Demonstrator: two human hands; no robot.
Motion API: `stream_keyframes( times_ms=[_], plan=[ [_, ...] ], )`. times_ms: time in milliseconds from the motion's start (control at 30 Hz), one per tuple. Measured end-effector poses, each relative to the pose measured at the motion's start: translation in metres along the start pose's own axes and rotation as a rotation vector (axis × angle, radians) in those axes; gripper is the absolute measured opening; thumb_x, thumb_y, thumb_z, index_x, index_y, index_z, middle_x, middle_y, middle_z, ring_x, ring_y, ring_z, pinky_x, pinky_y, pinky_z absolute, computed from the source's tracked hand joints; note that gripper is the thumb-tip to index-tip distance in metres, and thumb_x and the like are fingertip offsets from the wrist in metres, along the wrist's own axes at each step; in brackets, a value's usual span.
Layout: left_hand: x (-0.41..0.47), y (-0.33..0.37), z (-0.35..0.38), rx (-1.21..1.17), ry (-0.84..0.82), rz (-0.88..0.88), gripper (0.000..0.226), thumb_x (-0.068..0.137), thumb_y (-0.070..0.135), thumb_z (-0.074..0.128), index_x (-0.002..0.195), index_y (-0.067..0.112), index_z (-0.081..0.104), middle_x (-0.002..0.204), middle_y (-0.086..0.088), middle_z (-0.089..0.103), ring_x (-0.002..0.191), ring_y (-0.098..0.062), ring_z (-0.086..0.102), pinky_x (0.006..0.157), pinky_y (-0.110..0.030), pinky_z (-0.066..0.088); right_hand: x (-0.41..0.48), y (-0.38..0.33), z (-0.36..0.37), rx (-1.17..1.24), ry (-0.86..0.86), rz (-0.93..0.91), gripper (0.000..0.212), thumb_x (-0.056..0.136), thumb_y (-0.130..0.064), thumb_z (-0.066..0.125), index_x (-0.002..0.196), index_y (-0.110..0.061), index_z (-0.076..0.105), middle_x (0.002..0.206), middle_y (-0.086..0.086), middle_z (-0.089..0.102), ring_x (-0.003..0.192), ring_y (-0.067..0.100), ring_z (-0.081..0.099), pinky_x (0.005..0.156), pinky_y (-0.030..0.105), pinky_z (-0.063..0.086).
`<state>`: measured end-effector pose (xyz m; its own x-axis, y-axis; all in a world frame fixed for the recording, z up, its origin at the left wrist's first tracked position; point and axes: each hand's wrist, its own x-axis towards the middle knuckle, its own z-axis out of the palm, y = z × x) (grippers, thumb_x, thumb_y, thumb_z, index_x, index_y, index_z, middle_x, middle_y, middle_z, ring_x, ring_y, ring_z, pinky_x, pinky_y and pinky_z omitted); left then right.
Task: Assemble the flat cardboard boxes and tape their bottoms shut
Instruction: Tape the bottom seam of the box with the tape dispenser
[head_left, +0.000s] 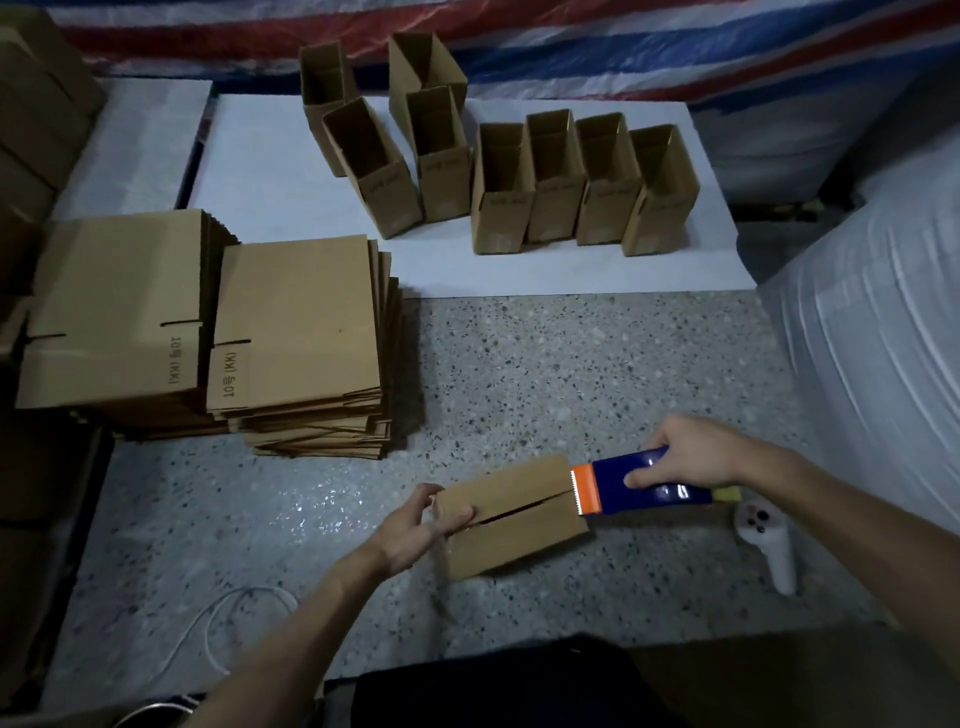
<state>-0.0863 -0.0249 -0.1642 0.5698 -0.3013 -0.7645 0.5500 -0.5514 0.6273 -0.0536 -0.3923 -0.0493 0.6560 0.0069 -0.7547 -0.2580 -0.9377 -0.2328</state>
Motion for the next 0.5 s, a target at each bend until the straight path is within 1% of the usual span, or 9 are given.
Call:
stream_keyframes(
  times_ms=[33,100,133,200,233,267,367,433,500],
  plan=[
    [-0.001,0.0,0.009,-0.068,0.052,0.009,0.08,0.066,0.078,0.069,0.132,0.043,0.043,0.135,0.004,0.049,0.114,-0.021,0.055,0.081,-0.04,0.053,-0.001,0.001,-0.003,-0.016,-0.003,-0.006,0.047,0.072,-0.065,0.075,0.071,-0.018,0.076,0.064,-0.002,0.071,0.05,0.007,0.06,0.052,0.024,0.039],
    [-0.003,-0.001,0.017,-0.18,0.132,0.068,0.069,0.074,0.067,0.074,0.134,0.048,0.046,0.137,0.005,0.047,0.115,-0.024,0.057,0.07,-0.037,0.058,-0.001,-0.002,-0.002,-0.047,0.002,-0.012,0.047,0.072,-0.066,0.075,0.069,-0.018,0.076,0.061,-0.003,0.07,0.049,0.006,0.059,0.051,0.023,0.038],
    [-0.004,-0.004,0.015,-0.212,0.158,0.088,0.066,0.079,0.058,0.076,0.137,0.049,0.046,0.139,0.006,0.044,0.118,-0.026,0.055,0.069,-0.038,0.059,0.0,-0.004,0.001,-0.057,0.004,-0.017,0.047,0.072,-0.066,0.074,0.068,-0.018,0.075,0.058,-0.004,0.069,0.047,0.005,0.057,0.05,0.023,0.038],
    [-0.005,-0.009,0.007,-0.238,0.173,0.116,0.057,0.085,0.042,0.076,0.136,0.048,0.05,0.14,0.007,0.043,0.123,-0.028,0.052,0.079,-0.047,0.061,0.002,-0.008,0.006,-0.064,0.001,-0.04,0.046,0.073,-0.065,0.074,0.064,-0.019,0.072,0.053,-0.007,0.066,0.043,0.002,0.054,0.049,0.022,0.036],
    [-0.004,-0.01,0.004,-0.232,0.157,0.131,0.05,0.087,0.037,0.075,0.132,0.045,0.055,0.141,0.007,0.045,0.122,-0.029,0.054,0.08,-0.05,0.061,0.002,-0.008,0.007,-0.056,-0.004,-0.056,0.045,0.074,-0.064,0.074,0.063,-0.021,0.071,0.053,-0.008,0.065,0.043,0.002,0.054,0.049,0.022,0.036],
    [-0.003,-0.01,0.002,-0.231,0.135,0.134,0.043,0.089,0.034,0.074,0.127,0.043,0.058,0.14,0.006,0.047,0.117,-0.029,0.057,0.077,-0.051,0.062,0.001,-0.004,0.006,-0.032,-0.014,-0.069,0.041,0.074,-0.063,0.075,0.062,-0.024,0.072,0.053,-0.008,0.065,0.043,0.002,0.054,0.05,0.023,0.036],
    [-0.003,-0.008,0.004,-0.256,0.116,0.146,0.032,0.091,0.029,0.073,0.119,0.037,0.063,0.135,0.002,0.052,0.105,-0.025,0.063,0.071,-0.05,0.063,-0.003,0.011,0.005,0.064,-0.053,-0.087,0.032,0.07,-0.065,0.076,0.056,-0.037,0.069,0.05,-0.01,0.062,0.042,0.002,0.051,0.048,0.022,0.033],
    [-0.003,-0.008,0.006,-0.269,0.123,0.156,0.031,0.09,0.028,0.074,0.118,0.036,0.064,0.133,0.0,0.054,0.106,-0.028,0.063,0.074,-0.052,0.062,-0.001,0.018,0.008,0.123,-0.054,-0.087,0.043,0.061,-0.071,0.074,0.052,-0.03,0.066,0.048,-0.007,0.058,0.043,0.006,0.049,0.05,0.023,0.032],
    [-0.002,-0.009,0.005,-0.266,0.129,0.155,0.031,0.089,0.029,0.074,0.118,0.036,0.065,0.131,0.002,0.054,0.108,-0.03,0.062,0.076,-0.054,0.061,0.004,0.023,0.01,0.14,-0.059,-0.11,0.047,0.06,-0.071,0.074,0.05,-0.027,0.064,0.048,-0.006,0.057,0.046,0.009,0.049,0.055,0.026,0.032]
  ],
)
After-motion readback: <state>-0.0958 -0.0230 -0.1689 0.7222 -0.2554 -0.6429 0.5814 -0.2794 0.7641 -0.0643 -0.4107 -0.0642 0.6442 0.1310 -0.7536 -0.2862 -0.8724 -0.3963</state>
